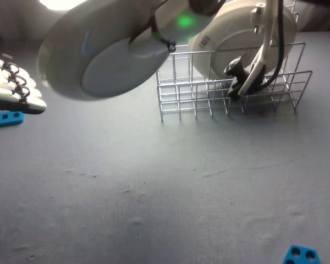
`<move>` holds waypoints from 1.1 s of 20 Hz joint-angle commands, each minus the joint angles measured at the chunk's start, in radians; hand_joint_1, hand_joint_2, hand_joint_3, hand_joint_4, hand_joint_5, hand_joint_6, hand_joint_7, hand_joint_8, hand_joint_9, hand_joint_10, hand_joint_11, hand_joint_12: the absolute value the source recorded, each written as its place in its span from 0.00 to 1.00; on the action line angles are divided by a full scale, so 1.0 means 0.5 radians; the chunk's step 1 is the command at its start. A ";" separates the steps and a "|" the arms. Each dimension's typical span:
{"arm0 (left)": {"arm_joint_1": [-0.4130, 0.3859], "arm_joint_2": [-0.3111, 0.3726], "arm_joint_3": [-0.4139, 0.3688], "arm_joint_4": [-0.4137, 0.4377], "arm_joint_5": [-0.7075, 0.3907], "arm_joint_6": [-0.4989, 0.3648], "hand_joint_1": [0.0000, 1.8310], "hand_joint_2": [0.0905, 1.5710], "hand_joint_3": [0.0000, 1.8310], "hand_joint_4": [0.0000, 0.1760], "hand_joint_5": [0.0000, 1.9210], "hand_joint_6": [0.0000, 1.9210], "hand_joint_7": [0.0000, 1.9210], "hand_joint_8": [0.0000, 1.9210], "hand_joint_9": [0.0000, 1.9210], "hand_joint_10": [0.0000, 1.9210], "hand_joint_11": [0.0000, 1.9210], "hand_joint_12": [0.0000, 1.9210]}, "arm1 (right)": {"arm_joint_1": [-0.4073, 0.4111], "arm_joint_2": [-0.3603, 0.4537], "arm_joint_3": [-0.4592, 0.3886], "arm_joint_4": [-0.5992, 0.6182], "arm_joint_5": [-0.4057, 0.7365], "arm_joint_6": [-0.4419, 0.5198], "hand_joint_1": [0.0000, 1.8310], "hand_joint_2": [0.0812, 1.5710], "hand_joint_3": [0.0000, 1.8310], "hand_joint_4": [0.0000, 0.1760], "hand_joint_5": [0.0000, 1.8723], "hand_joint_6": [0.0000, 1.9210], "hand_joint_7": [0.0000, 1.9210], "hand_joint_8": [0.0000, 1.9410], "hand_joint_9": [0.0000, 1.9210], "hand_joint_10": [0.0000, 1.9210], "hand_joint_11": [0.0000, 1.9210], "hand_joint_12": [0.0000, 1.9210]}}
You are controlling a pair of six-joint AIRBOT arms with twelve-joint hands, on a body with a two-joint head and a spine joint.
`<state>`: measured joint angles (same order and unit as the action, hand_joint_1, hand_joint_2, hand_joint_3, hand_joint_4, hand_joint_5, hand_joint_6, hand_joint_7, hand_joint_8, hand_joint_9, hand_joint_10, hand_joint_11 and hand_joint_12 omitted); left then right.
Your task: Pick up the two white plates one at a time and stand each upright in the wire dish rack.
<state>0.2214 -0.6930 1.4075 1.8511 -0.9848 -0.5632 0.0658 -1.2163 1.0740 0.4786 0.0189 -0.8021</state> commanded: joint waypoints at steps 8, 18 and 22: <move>-0.015 0.014 0.023 -0.089 -0.034 -0.008 0.00 0.69 0.00 0.00 0.03 0.00 0.03 0.00 0.01 0.00 0.00 0.03 | 0.000 0.058 0.077 0.404 0.293 0.028 0.81 0.70 0.00 0.00 0.47 0.54 0.50 0.47 0.47 0.57 0.38 0.85; -0.022 -0.013 0.065 -0.044 -0.062 -0.021 0.00 0.69 0.00 0.00 0.04 0.00 0.04 0.00 0.01 0.00 0.00 0.04 | -0.070 0.061 0.263 0.648 0.264 0.030 0.81 0.70 0.00 0.00 0.48 0.54 0.50 0.47 0.46 0.58 0.38 0.85; -0.021 -0.015 0.073 -0.020 -0.062 -0.031 0.00 0.70 0.00 0.00 0.05 0.00 0.05 0.00 0.02 0.00 0.00 0.06 | -0.109 0.073 0.271 0.645 0.266 0.033 0.81 0.70 0.00 0.00 0.48 0.54 0.49 0.49 0.46 0.59 0.37 0.86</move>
<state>0.2199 -0.7071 1.4376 1.9034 -1.0161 -0.5762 -0.0048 -1.1896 1.2060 0.7849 0.0498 -0.8074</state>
